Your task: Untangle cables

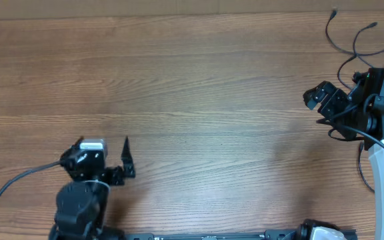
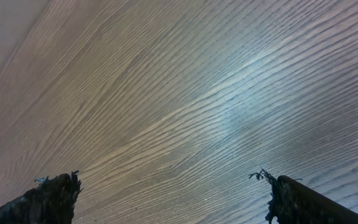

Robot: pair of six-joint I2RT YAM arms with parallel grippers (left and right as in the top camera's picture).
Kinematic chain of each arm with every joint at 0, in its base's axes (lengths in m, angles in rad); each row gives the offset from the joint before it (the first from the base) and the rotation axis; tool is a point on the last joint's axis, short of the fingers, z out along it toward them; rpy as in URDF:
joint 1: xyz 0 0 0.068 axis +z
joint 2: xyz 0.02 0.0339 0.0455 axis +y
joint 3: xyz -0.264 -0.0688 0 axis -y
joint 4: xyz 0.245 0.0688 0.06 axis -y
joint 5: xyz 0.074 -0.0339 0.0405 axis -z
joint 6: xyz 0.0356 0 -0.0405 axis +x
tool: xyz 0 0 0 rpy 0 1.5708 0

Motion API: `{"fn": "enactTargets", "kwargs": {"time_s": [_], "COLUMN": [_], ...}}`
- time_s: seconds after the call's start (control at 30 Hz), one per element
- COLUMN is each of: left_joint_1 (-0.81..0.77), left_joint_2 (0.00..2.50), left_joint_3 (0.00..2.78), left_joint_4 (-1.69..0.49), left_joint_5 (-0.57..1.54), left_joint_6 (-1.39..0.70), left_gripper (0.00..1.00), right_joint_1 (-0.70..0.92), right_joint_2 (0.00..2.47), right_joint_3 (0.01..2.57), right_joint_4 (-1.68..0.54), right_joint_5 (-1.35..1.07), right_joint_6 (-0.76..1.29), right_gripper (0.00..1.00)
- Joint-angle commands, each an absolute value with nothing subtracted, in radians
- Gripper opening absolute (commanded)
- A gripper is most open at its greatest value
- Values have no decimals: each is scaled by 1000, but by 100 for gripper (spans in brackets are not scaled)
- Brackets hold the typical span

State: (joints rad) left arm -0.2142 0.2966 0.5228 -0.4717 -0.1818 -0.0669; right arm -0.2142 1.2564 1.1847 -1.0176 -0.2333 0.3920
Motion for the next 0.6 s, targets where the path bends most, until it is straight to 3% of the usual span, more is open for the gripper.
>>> {"fn": "enactTargets", "kwargs": {"time_s": [0.0,0.13,0.57], "left_joint_1": [-208,-208,-127], "left_joint_2": [216,153,3], "left_joint_3": [374,244,93], "left_joint_4": [-238,35,157], "left_joint_5": [-91,-57,-50], "left_joint_6": [-52,-52,-60], "left_gripper": [100,100,99], "right_joint_1": [-210,-210,-210], "right_joint_2": [1257,1257,1257], "right_joint_3": [1198,1198,1198], "right_joint_4": [-1016,-1016,-1016], "right_joint_5": [-241,-241,-241], "right_joint_6": [392,392,392], "right_gripper": [100,100,100]}}
